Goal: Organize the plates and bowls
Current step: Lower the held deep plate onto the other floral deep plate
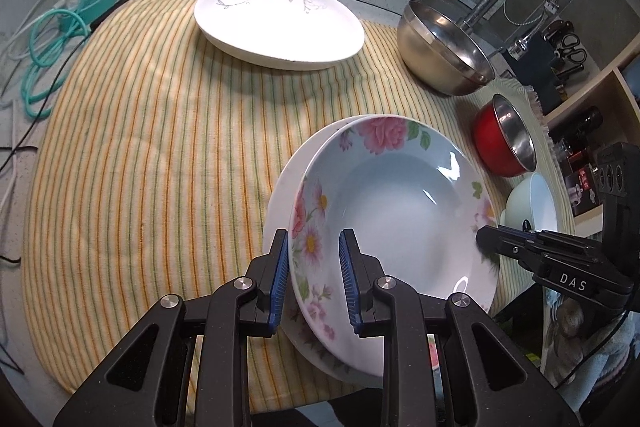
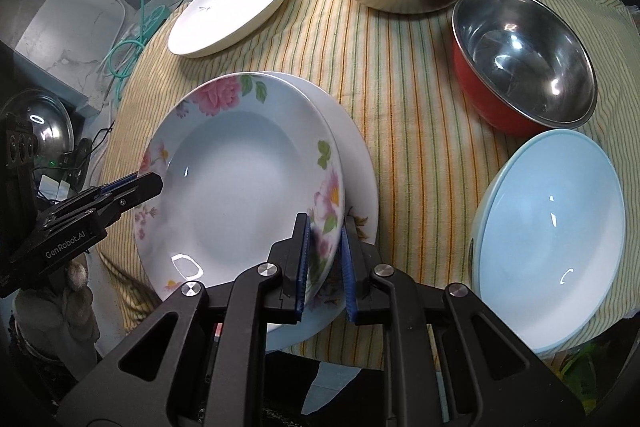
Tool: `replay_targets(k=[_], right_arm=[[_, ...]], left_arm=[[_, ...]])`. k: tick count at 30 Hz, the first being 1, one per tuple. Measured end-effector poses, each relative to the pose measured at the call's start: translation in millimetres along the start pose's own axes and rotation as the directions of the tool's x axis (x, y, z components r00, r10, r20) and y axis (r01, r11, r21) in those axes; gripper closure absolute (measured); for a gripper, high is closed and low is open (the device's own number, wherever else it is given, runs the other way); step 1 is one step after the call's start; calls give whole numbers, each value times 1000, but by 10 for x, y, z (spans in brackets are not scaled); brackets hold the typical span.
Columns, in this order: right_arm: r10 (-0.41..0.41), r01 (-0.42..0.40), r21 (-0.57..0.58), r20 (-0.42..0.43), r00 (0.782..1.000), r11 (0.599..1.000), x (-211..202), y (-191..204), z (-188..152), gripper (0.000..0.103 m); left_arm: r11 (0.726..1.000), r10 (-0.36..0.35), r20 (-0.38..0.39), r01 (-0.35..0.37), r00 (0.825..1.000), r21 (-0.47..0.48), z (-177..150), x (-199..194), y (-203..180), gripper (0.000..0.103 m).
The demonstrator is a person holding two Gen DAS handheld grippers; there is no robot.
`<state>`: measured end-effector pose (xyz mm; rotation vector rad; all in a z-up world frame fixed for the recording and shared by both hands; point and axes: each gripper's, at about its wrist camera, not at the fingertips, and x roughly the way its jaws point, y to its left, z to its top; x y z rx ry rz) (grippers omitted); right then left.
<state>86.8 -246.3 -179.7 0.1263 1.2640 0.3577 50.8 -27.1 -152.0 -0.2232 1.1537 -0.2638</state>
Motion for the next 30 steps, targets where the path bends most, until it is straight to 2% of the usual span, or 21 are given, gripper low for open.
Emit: replay_targets(k=[14,30], right_arm=[[-89,89,-81,1,996,993,11,134,7,84],[-183,180,-181,-1,983,967,20,297,-29,76]], left_arm=[[992,90,-3,-89,996,84,7,42,-143,80],[984,131,-23,-127,991,121,27,69,-211,80]])
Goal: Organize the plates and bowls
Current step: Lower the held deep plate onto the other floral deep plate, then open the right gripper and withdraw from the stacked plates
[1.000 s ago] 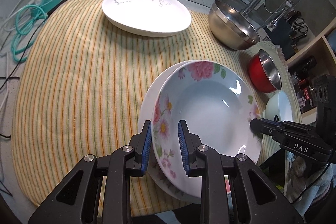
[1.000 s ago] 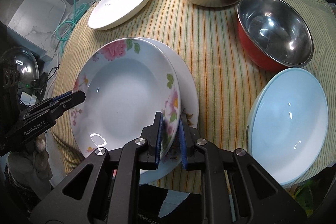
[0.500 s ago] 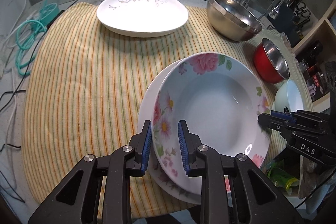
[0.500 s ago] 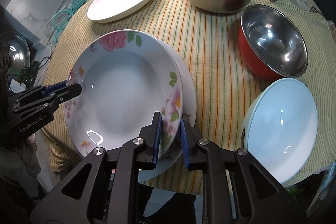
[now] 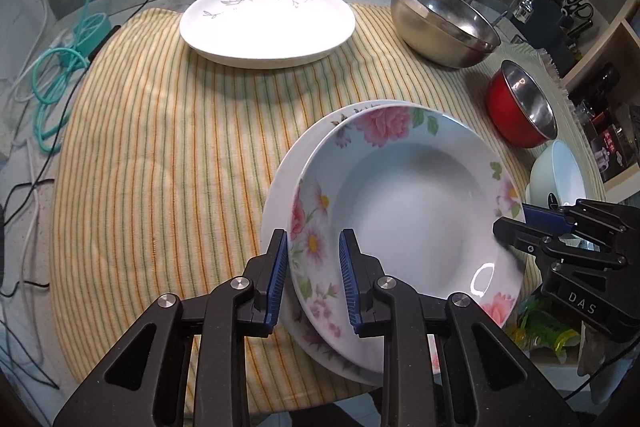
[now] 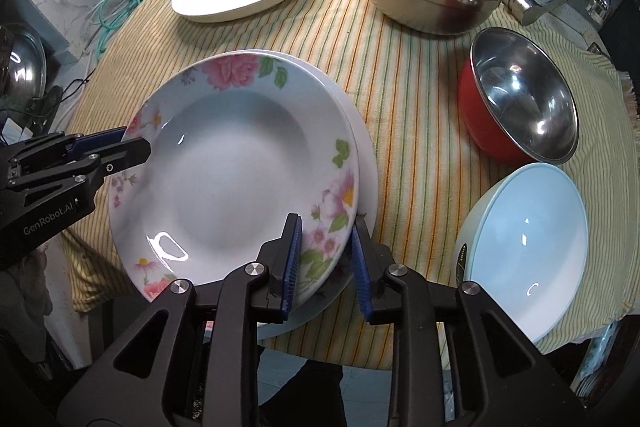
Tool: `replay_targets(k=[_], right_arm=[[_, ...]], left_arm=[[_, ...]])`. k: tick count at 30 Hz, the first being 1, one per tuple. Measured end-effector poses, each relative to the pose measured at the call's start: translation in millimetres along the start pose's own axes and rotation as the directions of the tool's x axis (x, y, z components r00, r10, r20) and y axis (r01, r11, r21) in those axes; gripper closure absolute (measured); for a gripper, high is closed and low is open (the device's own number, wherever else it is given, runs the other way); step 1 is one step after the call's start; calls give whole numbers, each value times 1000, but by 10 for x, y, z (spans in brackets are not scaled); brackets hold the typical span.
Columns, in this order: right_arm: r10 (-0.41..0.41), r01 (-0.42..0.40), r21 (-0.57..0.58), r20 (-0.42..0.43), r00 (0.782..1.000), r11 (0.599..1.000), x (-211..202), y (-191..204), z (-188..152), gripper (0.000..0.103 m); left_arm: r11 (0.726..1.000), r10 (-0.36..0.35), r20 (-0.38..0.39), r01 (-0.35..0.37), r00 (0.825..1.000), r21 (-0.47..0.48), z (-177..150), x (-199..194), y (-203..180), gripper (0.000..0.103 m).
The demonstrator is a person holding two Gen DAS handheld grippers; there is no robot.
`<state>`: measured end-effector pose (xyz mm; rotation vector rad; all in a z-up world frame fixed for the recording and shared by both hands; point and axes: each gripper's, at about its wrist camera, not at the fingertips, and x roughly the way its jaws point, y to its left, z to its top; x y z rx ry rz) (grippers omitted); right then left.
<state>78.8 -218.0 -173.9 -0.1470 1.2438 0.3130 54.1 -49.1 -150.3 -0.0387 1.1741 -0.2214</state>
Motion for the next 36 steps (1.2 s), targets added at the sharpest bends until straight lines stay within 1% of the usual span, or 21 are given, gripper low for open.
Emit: replay_targets(k=[6,7,8,10,12,14,15,18,20,23,26,29,36], right_arm=[[4,-4,5,2,1000,1000,6,-9,0,76],[11,-11,8,3,1000,1000,5,-15,-3,74],[16,-16,12,5,1000,1000,1,-21,-4,70],[17,-17,14,15,1000,1000,-17,-26,-2,66],[17,-17,17,24,1000,1000,-45,-28,4,64],[15,-15,20,35,999,1000,-76,-34,15,59],[18,-19,23,41,999,1000,-92,-40,20,59],[41,-43,38,61,997,998,-155,-67,39,57],[67,-71,53,83,994,996,-216,-93,46,52],[115,-124,73,125,986,990,-324,-157,65,48],[165,-180,87,159,973,980,-439,-230,95,47],[210,-229,90,187,960,969,-547,-309,130,47],[276,-288,27,214,937,957,-722,-337,264,47]], left_arm=[[1000,-3,4,3,1000,-4,-11,-8,13,80],[1000,-7,5,7,1000,-7,-11,-9,14,80],[1000,-12,5,12,1000,-12,-12,-11,22,79],[1000,-25,4,25,1000,-20,-16,-11,33,79],[1000,-25,6,25,1000,-17,-21,-18,36,79],[999,-28,8,28,1000,-20,-22,-24,47,79],[999,-27,10,27,1000,-22,-19,-30,55,79],[999,-30,19,30,999,-38,-5,-70,97,79],[998,-34,29,36,999,-55,13,-110,129,79],[994,-49,52,54,997,-96,45,-195,194,77],[986,-62,85,74,994,-146,62,-298,257,76],[978,-58,120,81,991,-193,74,-402,304,76],[947,-33,195,93,980,-307,66,-600,369,76]])
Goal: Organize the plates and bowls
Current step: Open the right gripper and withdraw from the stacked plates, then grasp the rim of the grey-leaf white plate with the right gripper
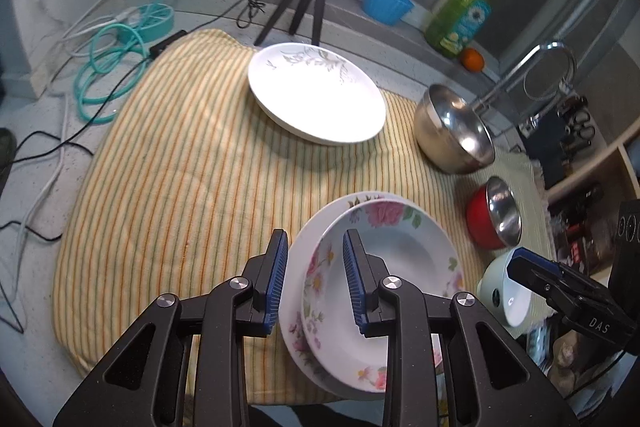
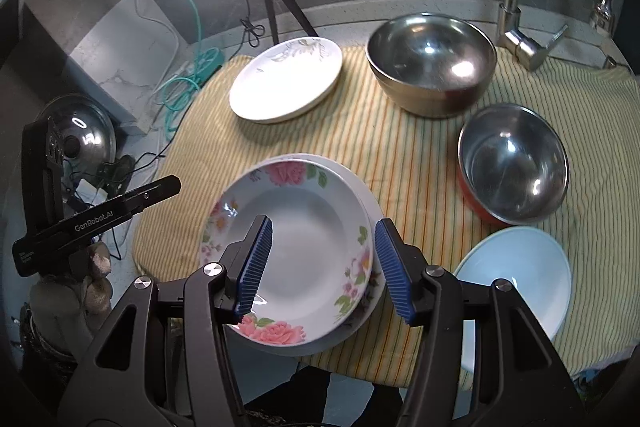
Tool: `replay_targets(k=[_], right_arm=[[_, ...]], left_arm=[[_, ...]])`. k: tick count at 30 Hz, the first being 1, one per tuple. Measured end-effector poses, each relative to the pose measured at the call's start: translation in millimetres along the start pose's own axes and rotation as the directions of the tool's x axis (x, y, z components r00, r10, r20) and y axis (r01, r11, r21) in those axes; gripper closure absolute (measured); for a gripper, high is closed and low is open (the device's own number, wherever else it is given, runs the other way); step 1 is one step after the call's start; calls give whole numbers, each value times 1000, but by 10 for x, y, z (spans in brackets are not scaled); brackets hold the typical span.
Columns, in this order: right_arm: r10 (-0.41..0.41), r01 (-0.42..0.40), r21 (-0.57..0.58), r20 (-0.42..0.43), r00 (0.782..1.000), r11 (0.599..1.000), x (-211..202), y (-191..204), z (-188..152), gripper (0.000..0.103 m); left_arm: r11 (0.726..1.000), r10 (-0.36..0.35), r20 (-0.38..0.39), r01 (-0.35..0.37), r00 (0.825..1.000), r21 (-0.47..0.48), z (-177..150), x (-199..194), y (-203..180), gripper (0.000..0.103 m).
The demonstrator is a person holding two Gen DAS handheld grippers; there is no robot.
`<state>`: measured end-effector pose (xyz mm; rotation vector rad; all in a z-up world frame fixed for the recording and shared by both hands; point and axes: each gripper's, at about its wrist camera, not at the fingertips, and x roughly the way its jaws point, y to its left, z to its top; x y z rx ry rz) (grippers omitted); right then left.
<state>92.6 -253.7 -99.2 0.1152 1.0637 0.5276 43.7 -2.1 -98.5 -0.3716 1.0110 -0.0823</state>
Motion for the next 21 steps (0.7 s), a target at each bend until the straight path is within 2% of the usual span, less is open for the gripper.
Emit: replay_targets(k=[2,4,10,14,17,21], right_arm=[[28,-28,0,-5,1000,1000,-22,4,49,47],[54,-54,-3,-11,998,999,-30,13,109,47],[56,-56,-23,-4,998,998,77,95,339,47],[27,-27,21,21,999,999,245,117,506,47],[27,-29,78,29,999,997,404,112,618,47],[-16,13,134,25,1000,991,654,103,782,47]], left_arm=[[1000,2,17,-2,1000,-26,16,-42,10,76],[999,8,36,-6,999,-45,47,-100,27,72],[998,19,82,-14,996,-56,240,-220,103,70],[1000,9,68,-7,998,-27,471,-91,241,70],[1000,-9,36,9,999,2,682,73,338,70],[998,-22,-5,22,1000,64,1011,334,424,70]])
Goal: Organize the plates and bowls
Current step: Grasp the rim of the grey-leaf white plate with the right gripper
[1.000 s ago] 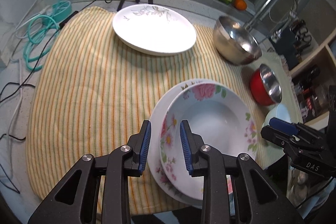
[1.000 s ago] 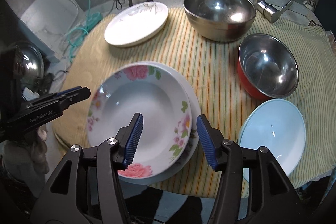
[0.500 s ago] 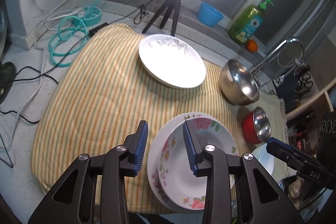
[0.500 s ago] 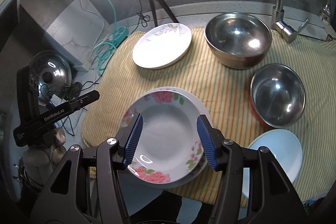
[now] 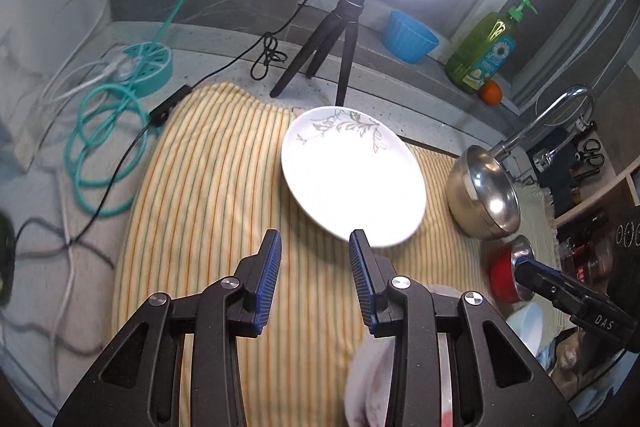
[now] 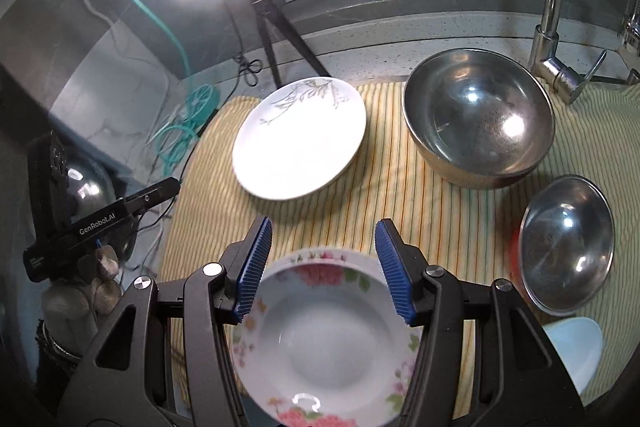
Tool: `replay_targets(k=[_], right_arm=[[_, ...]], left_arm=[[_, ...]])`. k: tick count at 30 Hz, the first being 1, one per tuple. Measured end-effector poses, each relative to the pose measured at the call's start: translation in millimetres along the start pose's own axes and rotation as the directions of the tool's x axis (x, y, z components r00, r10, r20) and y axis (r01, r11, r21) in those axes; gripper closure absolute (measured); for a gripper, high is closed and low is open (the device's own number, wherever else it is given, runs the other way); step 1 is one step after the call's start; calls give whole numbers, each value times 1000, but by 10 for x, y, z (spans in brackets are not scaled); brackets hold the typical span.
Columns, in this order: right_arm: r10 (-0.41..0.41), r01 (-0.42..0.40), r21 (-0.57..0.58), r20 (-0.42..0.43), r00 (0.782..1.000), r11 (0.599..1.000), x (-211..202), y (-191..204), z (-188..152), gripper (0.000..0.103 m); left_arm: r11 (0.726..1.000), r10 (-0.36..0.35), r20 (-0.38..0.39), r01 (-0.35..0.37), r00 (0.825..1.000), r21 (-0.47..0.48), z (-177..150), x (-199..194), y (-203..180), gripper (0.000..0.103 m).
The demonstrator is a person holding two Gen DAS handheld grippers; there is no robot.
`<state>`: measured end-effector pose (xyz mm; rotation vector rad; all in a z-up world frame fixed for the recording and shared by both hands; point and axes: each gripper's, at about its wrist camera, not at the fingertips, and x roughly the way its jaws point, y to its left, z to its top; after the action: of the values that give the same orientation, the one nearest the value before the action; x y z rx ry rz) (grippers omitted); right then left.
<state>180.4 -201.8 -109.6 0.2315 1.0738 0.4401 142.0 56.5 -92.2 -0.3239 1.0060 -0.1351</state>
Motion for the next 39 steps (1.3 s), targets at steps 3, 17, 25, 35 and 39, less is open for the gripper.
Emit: replay_targets(k=[3,17,25,35,39], right_arm=[[-30,30,39,-3,1000,999,187,3,106,47],[-158,163,85,-58,986,983,846,-52,439,47],[-187,195,89,-92,978,977,1100,-104,533,63],[-182,193,66,-143,973,979,1324,-42,596,87],[-185,197,68,-146,972,978,1347,-43,589,88]], left_arm=[[999,-7,-24,8,1000,37,224,199,72,70],[992,-56,-120,69,991,109,741,1089,273,70],[989,-78,-153,96,985,114,793,1306,305,70],[983,-99,-184,125,978,138,795,1409,271,84],[980,-101,-189,130,977,150,786,1410,235,85]])
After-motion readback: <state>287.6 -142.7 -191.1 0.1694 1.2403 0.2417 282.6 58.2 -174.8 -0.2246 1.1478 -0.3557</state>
